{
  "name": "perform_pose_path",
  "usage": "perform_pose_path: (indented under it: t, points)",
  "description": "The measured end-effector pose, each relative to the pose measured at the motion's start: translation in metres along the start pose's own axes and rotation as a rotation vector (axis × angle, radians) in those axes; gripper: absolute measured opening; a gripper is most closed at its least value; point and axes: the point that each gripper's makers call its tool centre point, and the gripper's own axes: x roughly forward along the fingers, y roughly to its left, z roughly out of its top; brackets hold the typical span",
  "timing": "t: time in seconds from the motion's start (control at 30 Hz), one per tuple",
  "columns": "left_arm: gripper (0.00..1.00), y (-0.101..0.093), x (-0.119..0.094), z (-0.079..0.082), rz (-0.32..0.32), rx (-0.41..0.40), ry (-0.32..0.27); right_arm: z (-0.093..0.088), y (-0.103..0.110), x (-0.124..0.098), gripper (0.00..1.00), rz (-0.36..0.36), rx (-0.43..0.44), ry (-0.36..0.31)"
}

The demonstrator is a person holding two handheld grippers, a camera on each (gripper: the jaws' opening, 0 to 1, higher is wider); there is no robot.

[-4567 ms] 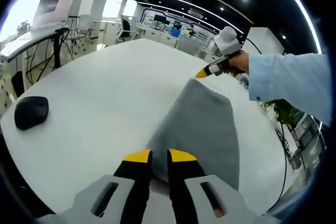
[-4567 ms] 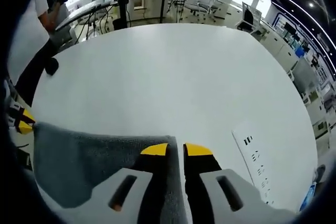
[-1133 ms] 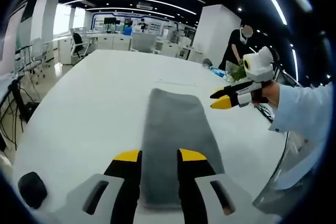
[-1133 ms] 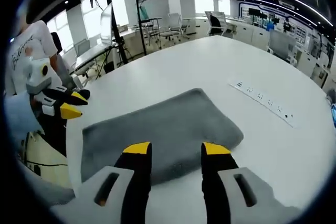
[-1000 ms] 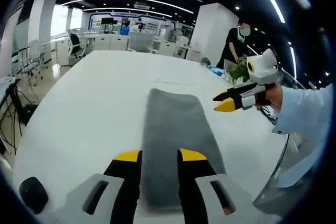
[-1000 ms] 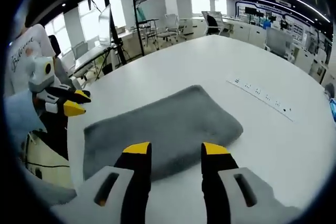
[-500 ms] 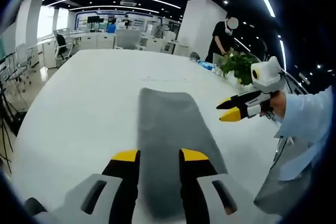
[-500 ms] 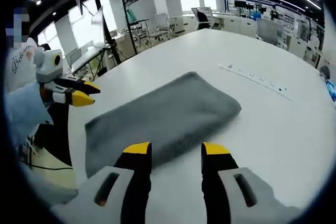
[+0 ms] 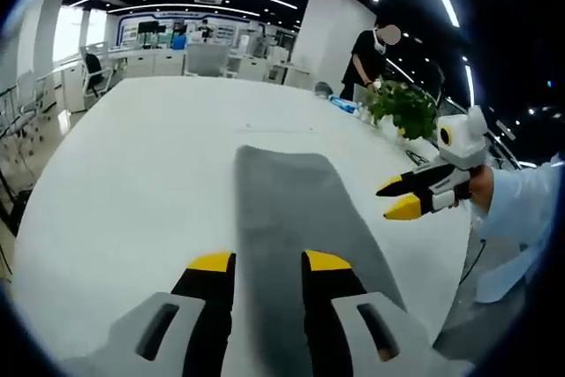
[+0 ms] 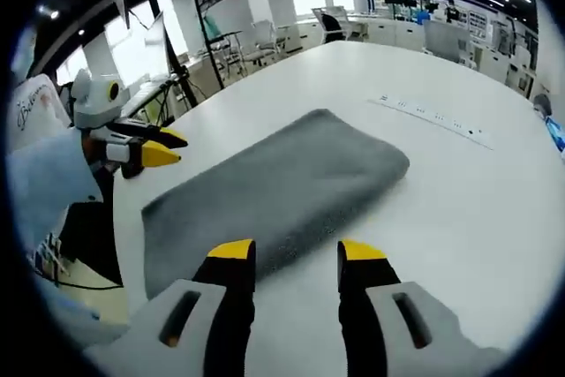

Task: Fold the towel on the table until its edges align and the towel forms a compact rectangular stack.

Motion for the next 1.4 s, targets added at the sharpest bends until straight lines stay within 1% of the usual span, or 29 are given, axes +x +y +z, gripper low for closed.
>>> perform_pose_path:
  t: [0.03, 0.1, 0.3, 0.4, 0.57, 0.6, 0.7, 0.83, 0.87, 0.97, 1.0, 1.03, 1.17, 1.23, 1.3, 1.37, 1.4]
  points:
    - [0.3, 0.0, 0.002, -0.001, -0.004, 0.002, 0.005, 0.0, -0.001, 0.001, 0.36, -0.002, 0.004, 0.0]
    - [0.3, 0.005, 0.007, -0.001, -0.01, 0.004, 0.012, 0.0, -0.001, 0.002, 0.36, -0.006, 0.008, 0.001]
    - [0.3, 0.0, 0.016, -0.009, -0.015, 0.003, 0.046, -0.003, 0.005, 0.004, 0.35, -0.009, 0.016, 0.012]
    - [0.3, 0.005, 0.024, -0.011, -0.014, 0.006, 0.064, -0.004, 0.003, 0.008, 0.35, -0.01, 0.03, 0.017]
    - [0.3, 0.004, 0.035, -0.006, -0.022, -0.005, 0.065, -0.004, -0.001, 0.015, 0.35, -0.016, 0.051, 0.017]
    - [0.3, 0.008, 0.038, -0.006, -0.021, -0.01, 0.068, -0.004, -0.004, 0.017, 0.35, -0.017, 0.051, 0.02]
    - [0.3, 0.014, 0.048, -0.004, -0.029, -0.014, 0.081, -0.007, 0.0, 0.015, 0.35, -0.018, 0.058, 0.025]
    - [0.3, 0.01, 0.056, -0.002, -0.051, -0.036, 0.115, -0.005, -0.001, 0.015, 0.35, -0.022, 0.073, 0.022]
    - [0.3, 0.017, 0.061, 0.0, -0.052, -0.033, 0.123, -0.004, -0.003, 0.016, 0.35, -0.025, 0.079, 0.021]
    - [0.29, 0.022, 0.068, 0.001, -0.054, -0.043, 0.14, -0.001, -0.005, 0.02, 0.34, -0.03, 0.097, 0.021]
    - [0.29, 0.02, 0.068, -0.001, -0.052, -0.053, 0.153, -0.001, -0.005, 0.02, 0.34, -0.033, 0.104, 0.023]
    - [0.28, 0.018, 0.068, -0.004, -0.053, -0.06, 0.169, 0.001, -0.009, 0.025, 0.33, -0.034, 0.109, 0.025]
    - [0.27, 0.019, 0.076, -0.006, -0.063, -0.057, 0.188, 0.002, -0.014, 0.033, 0.31, -0.042, 0.127, 0.035]
    - [0.27, 0.009, 0.075, -0.009, -0.066, -0.056, 0.199, 0.0, -0.014, 0.034, 0.31, -0.052, 0.133, 0.043]
    - [0.26, 0.014, 0.08, -0.011, -0.062, -0.053, 0.215, -0.004, -0.014, 0.035, 0.31, -0.06, 0.156, 0.057]
    - [0.25, 0.022, 0.085, -0.013, -0.064, -0.047, 0.229, -0.005, -0.014, 0.037, 0.3, -0.058, 0.17, 0.059]
    - [0.25, 0.026, 0.086, -0.01, -0.061, -0.043, 0.222, -0.006, -0.013, 0.039, 0.3, -0.058, 0.172, 0.062]
